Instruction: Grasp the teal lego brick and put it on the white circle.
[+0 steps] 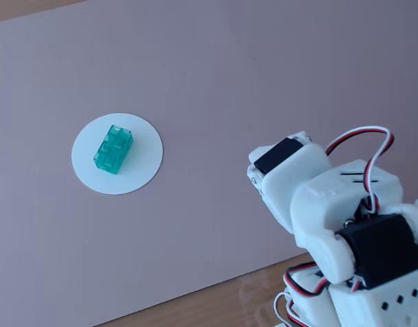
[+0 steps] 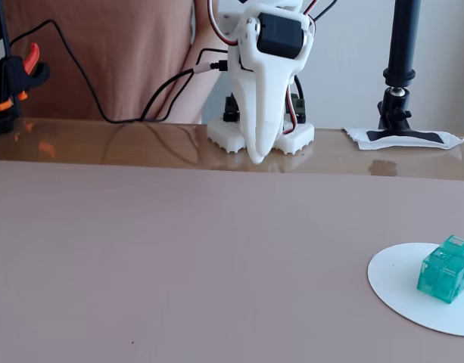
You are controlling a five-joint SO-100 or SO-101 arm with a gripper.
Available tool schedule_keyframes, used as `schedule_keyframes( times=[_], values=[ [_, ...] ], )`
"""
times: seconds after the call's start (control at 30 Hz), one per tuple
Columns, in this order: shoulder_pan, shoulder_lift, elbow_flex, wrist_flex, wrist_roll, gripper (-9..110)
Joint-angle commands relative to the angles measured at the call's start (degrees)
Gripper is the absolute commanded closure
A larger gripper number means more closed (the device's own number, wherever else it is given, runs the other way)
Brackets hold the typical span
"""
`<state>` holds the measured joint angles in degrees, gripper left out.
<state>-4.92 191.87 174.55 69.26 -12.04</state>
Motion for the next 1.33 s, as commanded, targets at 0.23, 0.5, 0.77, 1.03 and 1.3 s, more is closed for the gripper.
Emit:
schedule_keyframes(
  times=[0.23, 0.5, 0.77, 1.03, 1.3],
  values=[
    [-0.3, 0.4, 0.0, -0.6, 0.4, 99],
    [0.2, 0.4, 0.1, -0.6, 1.0, 94],
    [0.2, 0.4, 0.1, -0.6, 1.0, 101],
    [0.2, 0.4, 0.1, -0.6, 1.0, 101],
    [0.2, 0.4, 0.1, -0.6, 1.0, 101]
  ],
)
